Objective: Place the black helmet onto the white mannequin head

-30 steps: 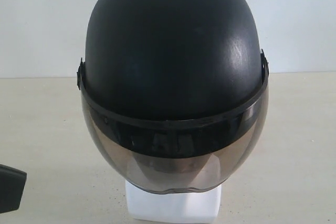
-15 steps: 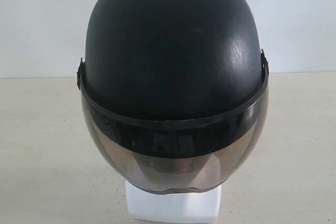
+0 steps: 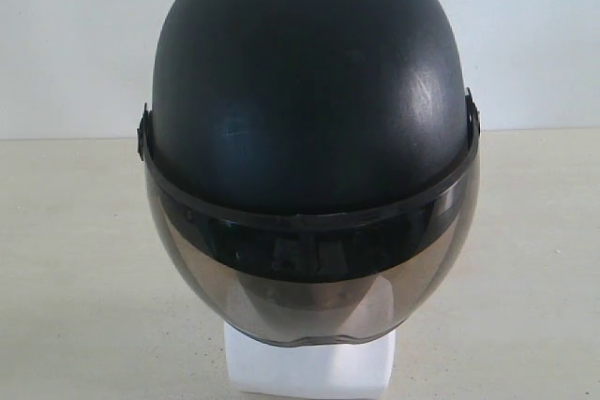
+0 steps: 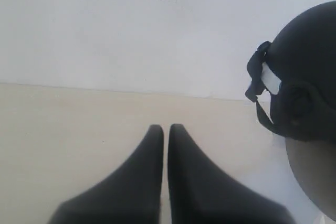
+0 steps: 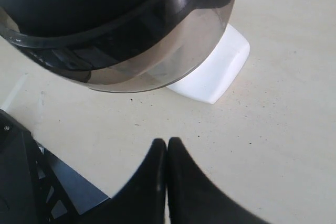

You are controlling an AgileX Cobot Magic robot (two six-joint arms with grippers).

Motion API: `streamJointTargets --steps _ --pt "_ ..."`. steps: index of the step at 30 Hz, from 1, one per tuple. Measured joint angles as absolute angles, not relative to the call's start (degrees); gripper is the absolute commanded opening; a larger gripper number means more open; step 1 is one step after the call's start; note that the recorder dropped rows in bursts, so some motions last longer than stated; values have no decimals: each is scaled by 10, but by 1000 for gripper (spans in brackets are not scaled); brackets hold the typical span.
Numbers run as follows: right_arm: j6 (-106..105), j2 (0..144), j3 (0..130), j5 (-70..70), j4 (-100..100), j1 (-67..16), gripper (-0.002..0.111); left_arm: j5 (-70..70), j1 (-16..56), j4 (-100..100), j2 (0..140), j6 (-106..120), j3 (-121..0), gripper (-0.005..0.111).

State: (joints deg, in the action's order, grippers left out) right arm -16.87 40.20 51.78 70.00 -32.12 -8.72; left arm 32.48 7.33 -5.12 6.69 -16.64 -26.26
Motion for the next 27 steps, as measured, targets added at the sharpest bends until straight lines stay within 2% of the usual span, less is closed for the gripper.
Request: streamJointTargets --steps 9,14,21,27 --pt "-169 402 518 700 -321 -87 0 148 64 -46 54 -216 -80 4" --pt "-169 402 518 700 -321 -87 0 116 58 -33 24 -222 -19 4" --pt "-169 402 518 700 -321 -87 0 119 17 31 3 -237 -2 4" --pt "-169 402 518 700 -321 -87 0 138 14 36 2 -171 -2 4"
